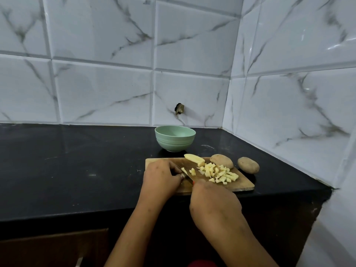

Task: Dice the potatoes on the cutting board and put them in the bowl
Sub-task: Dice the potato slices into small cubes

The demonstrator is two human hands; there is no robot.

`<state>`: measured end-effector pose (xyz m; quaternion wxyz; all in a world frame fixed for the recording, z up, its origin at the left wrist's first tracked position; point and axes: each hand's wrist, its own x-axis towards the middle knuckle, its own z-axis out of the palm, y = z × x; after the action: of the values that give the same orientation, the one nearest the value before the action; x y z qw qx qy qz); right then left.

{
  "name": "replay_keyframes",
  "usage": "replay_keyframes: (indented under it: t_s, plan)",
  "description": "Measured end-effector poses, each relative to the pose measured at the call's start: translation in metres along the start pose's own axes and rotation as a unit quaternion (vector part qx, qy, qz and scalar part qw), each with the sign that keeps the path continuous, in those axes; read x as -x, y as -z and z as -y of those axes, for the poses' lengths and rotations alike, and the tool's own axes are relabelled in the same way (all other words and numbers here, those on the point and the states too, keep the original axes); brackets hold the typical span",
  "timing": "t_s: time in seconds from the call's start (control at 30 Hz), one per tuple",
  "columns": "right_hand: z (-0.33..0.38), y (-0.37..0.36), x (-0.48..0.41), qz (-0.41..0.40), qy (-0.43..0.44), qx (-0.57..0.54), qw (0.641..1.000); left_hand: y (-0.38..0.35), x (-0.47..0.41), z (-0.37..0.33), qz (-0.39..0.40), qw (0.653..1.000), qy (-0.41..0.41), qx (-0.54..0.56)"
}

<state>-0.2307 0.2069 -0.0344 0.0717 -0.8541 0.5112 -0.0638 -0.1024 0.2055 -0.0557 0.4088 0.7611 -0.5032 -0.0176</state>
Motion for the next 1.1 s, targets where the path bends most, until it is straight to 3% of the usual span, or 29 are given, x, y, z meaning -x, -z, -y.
replay_keyframes:
  t_s: [0.3, 0.57, 0.77, 0.93, 1.1]
  plan:
    - [-0.013, 0.004, 0.014, -0.054, 0.038, 0.007, 0.998, 0.002, 0.002, 0.0, -0.021, 1.0, 0.009, -0.01]
    - [-0.009, 0.006, 0.014, -0.011, 0.052, 0.003, 0.999, 0.005, -0.001, 0.002, 0.009, 1.0, 0.005, 0.013]
    - [0.002, -0.002, 0.007, 0.011, 0.008, 0.006, 1.0, 0.003, -0.003, 0.003, 0.01, 1.0, 0.014, 0.026]
    - [0.011, -0.003, -0.007, -0.008, 0.006, 0.004, 1.0, 0.004, 0.001, 0.001, -0.017, 0.999, 0.014, 0.027]
    - [-0.003, 0.003, 0.006, -0.033, 0.056, 0.009, 0.998, 0.005, 0.003, 0.002, -0.024, 0.999, 0.017, 0.027]
